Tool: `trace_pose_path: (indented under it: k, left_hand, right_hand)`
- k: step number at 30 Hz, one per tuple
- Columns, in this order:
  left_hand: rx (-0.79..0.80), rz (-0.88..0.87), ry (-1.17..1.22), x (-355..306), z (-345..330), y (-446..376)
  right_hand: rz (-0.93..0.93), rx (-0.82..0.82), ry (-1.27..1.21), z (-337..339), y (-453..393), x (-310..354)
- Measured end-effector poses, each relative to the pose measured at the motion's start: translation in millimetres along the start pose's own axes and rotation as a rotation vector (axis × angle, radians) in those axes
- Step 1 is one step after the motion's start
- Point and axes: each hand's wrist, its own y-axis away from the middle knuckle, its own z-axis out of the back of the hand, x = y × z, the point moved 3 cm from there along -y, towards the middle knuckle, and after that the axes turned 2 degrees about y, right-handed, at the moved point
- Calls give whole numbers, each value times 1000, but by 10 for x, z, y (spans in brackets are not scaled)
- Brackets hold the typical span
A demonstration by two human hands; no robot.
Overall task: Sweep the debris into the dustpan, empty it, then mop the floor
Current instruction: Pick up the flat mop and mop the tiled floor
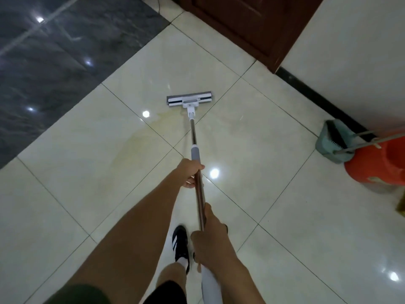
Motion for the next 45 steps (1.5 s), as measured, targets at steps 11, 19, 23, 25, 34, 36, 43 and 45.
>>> trace_pose_path:
  k: [11, 19, 23, 25, 34, 36, 43, 45]
  left_hand:
    - [20, 23, 117, 787, 160, 328]
    - [-33, -7, 348, 1038, -515, 570]
    - [-49, -10, 475, 1177, -814, 751]
    - [-66, -25, 521, 1217, -872, 831]
    - [-231, -50, 760, 1440, -304, 1152]
    - [-266, -35, 821, 1521, -71, 1207]
    - [-377, 35, 1054, 1838, 760, 1172]
    - [-418, 61, 1129, 1965, 996, 1182]
  right_hand:
    - [-72, 35, 14, -676, 387, -387]
    - [-20, 33, 9, -127, 746, -973]
    - [22, 51, 145, 205, 901, -1243]
    - [52, 73, 220, 339, 915, -1312]
    - [300, 251, 501, 368, 852, -945]
    - [353, 305, 568, 278, 827, -741]
    - [427, 483, 786, -203, 561, 59]
    - [442, 550, 848, -381, 503, 285]
